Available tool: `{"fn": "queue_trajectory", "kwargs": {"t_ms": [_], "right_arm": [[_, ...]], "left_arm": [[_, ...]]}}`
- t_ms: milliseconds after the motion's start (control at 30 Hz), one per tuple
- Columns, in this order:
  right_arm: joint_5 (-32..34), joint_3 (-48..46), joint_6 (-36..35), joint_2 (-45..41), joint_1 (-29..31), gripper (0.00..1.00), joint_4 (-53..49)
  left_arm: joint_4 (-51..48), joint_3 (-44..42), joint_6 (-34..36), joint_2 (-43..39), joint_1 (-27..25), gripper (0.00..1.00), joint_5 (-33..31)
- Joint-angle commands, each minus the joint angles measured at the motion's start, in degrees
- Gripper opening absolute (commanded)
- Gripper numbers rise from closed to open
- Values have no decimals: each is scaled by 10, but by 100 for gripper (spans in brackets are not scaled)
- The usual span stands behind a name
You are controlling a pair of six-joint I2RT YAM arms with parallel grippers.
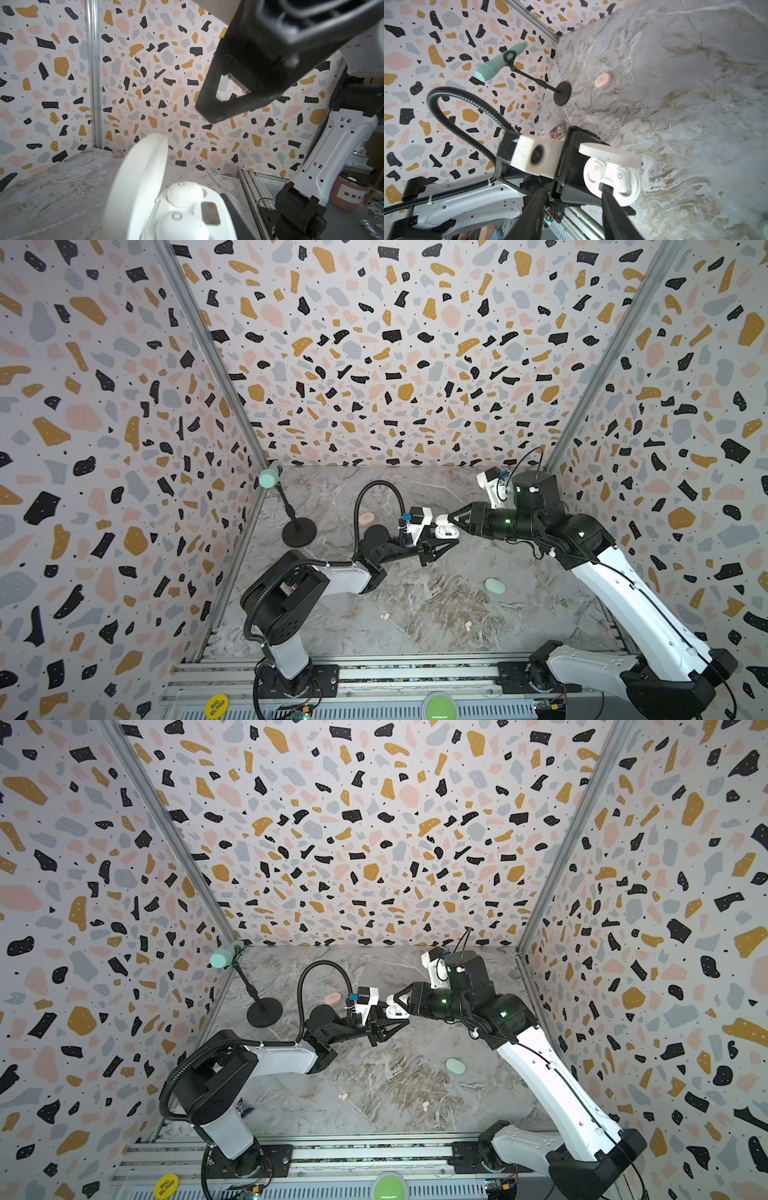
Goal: Insert the wireless bluetooth earbuds into the charging case
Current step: 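Push the white case lid shut with the right gripper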
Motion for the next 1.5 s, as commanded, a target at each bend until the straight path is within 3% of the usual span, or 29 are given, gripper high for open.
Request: {"fn": "queue_trajectory", "kwargs": {"t_ms": [0,267,533,1100,1267,1333,1367,1467], "right_arm": [[24,40,-33,17,-6,51,-44],[-3,58,-64,66,-45,53,-33],[-40,58,-78,97,-48,50,-37],[-26,15,-62,56,-13,44,-123],[0,39,-56,68,-11,69,-124],[12,51,-52,80,-8,85,-132],[15,56,-52,88,-5,100,-137],[31,73,-52,107,8,99,-153]], "left_arm": [[39,0,9,-12,-3,4,3],[49,-13,-1,-20,-2,4,7],[54,-19,-3,-23,-3,4,6],[42,-7,3,-22,-3,4,6],[39,-9,4,-24,-3,4,6],[35,-10,4,-24,-4,4,5],[34,-11,5,-24,-3,4,6],[28,-13,10,-25,-3,4,6]]}}
